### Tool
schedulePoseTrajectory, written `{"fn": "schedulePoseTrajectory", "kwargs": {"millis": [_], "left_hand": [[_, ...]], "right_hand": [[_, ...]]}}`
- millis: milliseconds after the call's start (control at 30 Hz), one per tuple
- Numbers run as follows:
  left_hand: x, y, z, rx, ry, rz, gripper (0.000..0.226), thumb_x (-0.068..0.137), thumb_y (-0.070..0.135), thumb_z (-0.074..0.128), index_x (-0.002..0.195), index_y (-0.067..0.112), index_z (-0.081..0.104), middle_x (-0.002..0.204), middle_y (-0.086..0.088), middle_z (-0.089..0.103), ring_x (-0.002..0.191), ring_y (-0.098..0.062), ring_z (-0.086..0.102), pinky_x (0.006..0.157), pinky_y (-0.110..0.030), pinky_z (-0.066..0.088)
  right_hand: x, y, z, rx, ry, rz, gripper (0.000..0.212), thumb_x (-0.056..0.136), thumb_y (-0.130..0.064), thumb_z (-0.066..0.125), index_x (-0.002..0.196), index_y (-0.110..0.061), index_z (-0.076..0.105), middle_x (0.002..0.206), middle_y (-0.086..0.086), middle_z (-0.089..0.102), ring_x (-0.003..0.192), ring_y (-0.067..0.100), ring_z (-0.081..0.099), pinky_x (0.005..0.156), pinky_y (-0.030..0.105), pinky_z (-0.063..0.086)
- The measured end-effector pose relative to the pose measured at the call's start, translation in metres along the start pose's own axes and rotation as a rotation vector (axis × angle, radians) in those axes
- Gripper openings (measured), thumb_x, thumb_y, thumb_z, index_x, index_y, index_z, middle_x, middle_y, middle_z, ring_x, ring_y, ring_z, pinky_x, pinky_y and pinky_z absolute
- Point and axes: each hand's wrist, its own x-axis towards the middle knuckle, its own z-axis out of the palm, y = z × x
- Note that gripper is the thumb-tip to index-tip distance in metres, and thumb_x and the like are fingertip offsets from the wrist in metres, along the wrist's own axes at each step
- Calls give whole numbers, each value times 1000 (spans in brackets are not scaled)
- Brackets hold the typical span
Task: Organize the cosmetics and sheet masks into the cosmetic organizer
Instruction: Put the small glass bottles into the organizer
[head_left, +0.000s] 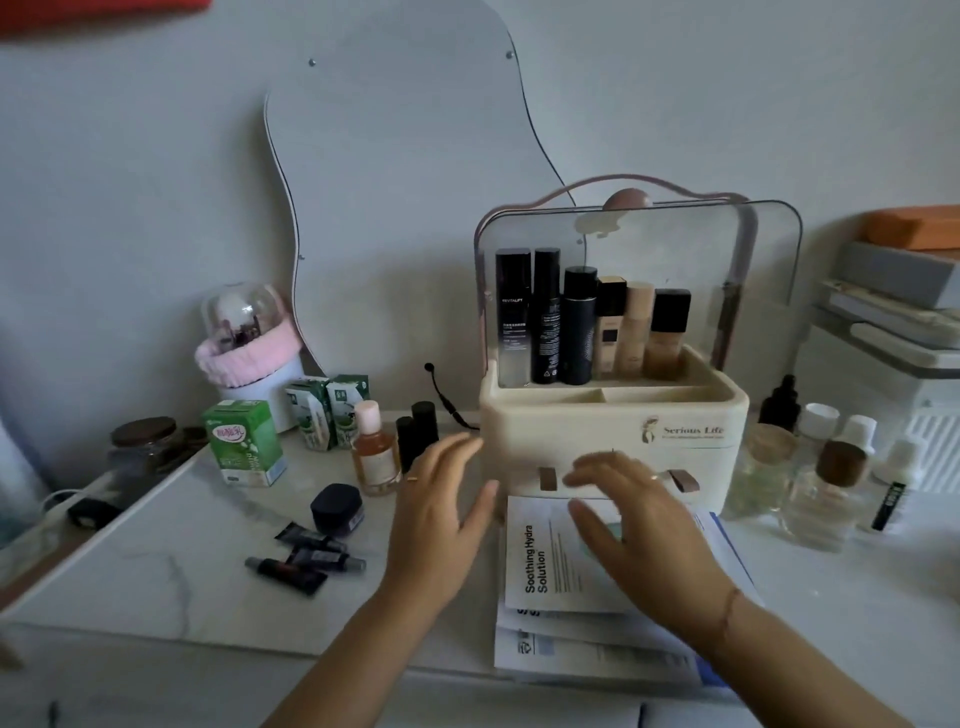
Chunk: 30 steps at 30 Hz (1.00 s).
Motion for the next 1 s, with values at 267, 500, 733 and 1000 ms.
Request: {"fn": "schedulePoseTrajectory", "kwargs": {"millis": [267, 500, 733, 1000], "left_hand": [[40, -74, -37, -150, 231, -506, 55, 77, 25, 75, 125, 13, 50, 126, -2, 47, 119, -24, 47, 97, -40, 41], [67, -127, -44, -303, -285, -691, 50, 71, 13, 80, 115, 15, 57, 110, 0, 65, 106, -20, 59, 88, -33, 44], [62, -134, -45, -270, -182, -612, 39, 66, 13, 83, 99, 21, 63, 97, 4, 69, 93, -16, 64, 67, -22, 45], [72, -77, -96, -472, -7, -391, 48, 69, 13, 81, 113, 16, 62, 108, 1, 70, 100, -17, 66, 94, -43, 50]], "right_hand": [[-12, 15, 21, 11, -269, 92, 27, 90, -36, 54, 114, -29, 62, 124, -17, 57, 110, 1, 51, 98, 17, 38], [-17, 13, 24, 11, -226, 95, 25, 89, -35, 57, 113, -29, 62, 120, -20, 55, 108, 0, 50, 97, 24, 42], [-17, 13, 23, 8, -238, 88, 25, 89, -34, 57, 113, -29, 62, 120, -20, 55, 111, 3, 51, 98, 29, 42], [3, 2, 8, 106, -303, 105, 36, 85, -39, 60, 120, -34, 53, 122, -23, 48, 103, -7, 47, 84, 6, 39]]}}
